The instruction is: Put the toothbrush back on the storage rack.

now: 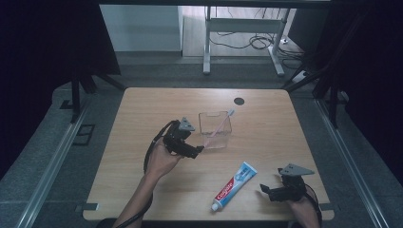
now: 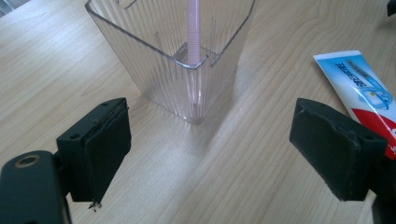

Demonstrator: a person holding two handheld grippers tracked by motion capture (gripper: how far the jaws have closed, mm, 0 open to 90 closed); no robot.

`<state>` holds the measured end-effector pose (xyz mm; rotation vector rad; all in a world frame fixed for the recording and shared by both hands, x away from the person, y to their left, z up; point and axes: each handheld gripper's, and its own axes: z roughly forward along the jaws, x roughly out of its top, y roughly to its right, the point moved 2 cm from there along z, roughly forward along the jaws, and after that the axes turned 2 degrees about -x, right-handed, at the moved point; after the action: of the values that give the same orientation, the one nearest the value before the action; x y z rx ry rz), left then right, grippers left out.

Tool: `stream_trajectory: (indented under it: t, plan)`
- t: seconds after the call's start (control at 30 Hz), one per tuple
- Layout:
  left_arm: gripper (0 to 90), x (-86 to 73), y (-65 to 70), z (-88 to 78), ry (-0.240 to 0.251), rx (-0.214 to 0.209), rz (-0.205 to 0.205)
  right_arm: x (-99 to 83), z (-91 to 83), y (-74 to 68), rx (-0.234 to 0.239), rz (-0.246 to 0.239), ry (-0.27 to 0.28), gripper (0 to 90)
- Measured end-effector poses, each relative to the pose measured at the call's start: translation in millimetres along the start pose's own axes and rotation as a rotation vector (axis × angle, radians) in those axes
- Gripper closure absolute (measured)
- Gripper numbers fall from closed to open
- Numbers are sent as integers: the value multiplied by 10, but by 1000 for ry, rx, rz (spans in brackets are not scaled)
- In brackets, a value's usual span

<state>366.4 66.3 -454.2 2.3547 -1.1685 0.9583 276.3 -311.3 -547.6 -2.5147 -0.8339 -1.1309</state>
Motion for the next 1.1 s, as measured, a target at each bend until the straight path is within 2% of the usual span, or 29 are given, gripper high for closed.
stream_trajectory:
  t: [0.43, 0.83, 1.1]
  plan:
    - [131, -244, 67, -29, 8, -4, 0, 5, -3, -8, -4, -1, 5, 0]
    - [133, -493, 75, -116, 39, -9, -34, 3, 9, -15, -4, -4, -1, 0]
    - [133, -656, 129, -132, 51, -9, -35, 2, 13, -20, -5, -5, -3, 0]
